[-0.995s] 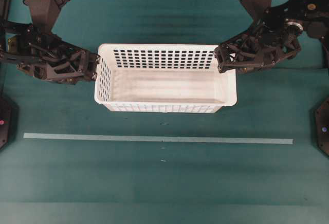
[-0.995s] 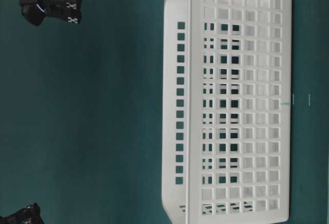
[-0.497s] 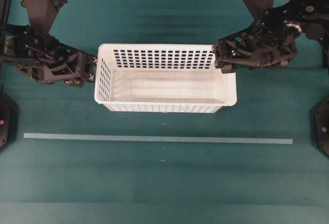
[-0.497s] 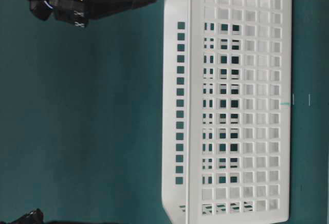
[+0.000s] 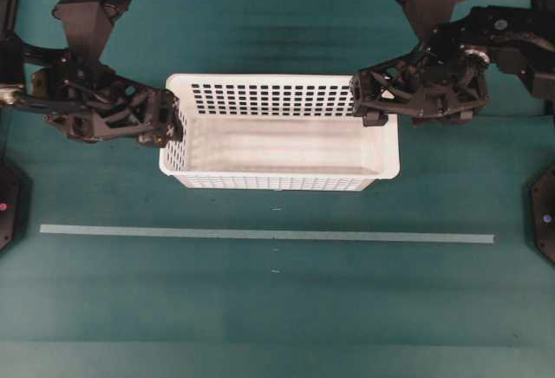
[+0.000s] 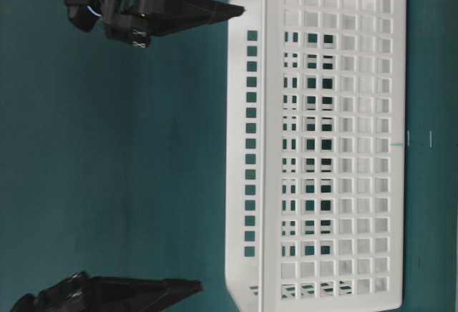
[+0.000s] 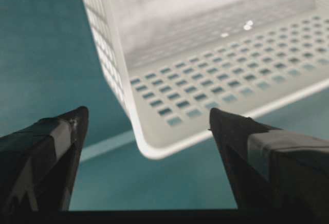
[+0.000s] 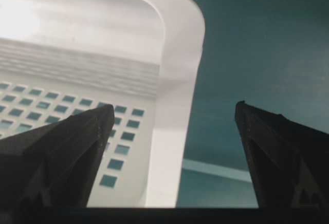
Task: Lift the white basket with both hands.
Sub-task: 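Move both grippers inward to the basket's left and right short rims, then close both grippers on the white basket's left and right rims, then lift the basket with both grippers and carry it toward the front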
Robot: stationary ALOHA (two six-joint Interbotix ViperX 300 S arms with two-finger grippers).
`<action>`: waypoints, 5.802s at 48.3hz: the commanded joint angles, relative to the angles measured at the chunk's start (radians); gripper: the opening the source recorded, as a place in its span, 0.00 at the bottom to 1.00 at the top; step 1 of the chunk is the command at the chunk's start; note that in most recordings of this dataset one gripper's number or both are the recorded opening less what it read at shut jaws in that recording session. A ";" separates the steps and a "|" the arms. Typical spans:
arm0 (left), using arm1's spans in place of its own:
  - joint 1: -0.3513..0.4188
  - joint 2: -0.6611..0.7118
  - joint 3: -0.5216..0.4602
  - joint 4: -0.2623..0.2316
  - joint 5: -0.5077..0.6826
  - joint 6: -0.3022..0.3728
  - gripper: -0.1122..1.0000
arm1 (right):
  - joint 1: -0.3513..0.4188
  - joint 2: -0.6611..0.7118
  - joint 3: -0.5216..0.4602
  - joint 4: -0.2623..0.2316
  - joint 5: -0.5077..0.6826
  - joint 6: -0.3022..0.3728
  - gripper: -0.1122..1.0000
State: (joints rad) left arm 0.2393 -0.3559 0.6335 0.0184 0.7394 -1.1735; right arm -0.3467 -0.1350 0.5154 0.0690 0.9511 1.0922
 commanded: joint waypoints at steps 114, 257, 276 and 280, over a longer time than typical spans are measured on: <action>0.014 0.167 0.061 0.003 -0.209 -0.078 0.13 | 0.020 0.077 0.097 0.000 -0.227 0.121 0.25; -0.325 0.184 0.083 0.011 -0.137 -0.314 0.13 | 0.394 0.080 0.138 -0.008 -0.210 0.368 0.25; -0.328 0.184 0.114 0.011 -0.170 -0.331 0.13 | 0.394 0.081 0.153 -0.009 -0.242 0.365 0.25; -0.328 0.184 0.115 0.011 -0.170 -0.331 0.15 | 0.397 0.081 0.153 -0.009 -0.250 0.365 0.25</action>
State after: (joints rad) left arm -0.0890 -0.1749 0.7378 0.0199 0.5660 -1.5079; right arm 0.0245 -0.0614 0.6627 0.0675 0.7133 1.4757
